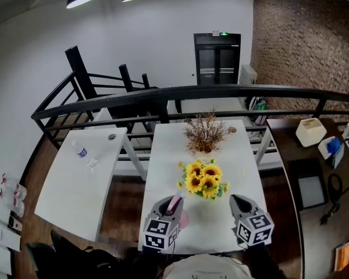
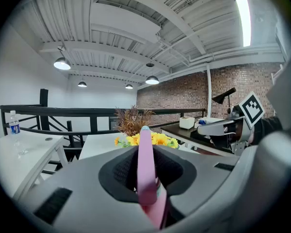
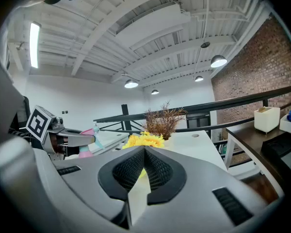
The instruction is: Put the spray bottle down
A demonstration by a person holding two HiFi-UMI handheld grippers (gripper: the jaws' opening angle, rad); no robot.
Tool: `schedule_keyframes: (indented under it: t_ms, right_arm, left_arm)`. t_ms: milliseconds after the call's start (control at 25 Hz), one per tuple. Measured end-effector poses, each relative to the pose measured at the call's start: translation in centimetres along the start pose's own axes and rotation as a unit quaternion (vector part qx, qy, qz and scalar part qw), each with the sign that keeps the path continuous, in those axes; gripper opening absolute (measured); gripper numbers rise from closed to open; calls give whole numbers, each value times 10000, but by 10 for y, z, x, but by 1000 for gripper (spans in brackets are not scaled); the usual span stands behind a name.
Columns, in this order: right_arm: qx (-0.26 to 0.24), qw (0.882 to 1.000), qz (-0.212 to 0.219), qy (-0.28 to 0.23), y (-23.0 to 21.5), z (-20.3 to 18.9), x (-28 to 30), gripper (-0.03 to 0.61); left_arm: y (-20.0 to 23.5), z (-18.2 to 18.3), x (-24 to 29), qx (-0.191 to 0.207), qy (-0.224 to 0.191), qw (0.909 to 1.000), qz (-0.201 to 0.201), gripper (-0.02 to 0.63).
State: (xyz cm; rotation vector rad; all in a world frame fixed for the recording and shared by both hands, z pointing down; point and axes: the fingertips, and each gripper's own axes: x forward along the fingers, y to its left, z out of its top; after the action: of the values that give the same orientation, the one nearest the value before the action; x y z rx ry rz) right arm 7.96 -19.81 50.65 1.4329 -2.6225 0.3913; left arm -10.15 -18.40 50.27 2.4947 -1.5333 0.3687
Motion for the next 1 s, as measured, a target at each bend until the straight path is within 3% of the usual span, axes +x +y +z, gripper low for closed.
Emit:
schedule_keyframes:
  t_ms: [360, 680, 1000]
  right_arm:
    - [-52, 10000, -53, 0, -7, 0, 2, -29]
    - [-35, 9999, -88, 59, -9, -2, 0, -29]
    - [-16, 9998, -181, 70, -12, -6, -4, -29]
  left_arm:
    - [14, 3, 23, 270, -184, 9993, 196, 80]
    - [42, 1, 53, 548, -320, 9950, 767, 81]
    - [55, -5, 74, 526, -310, 9942, 884, 81]
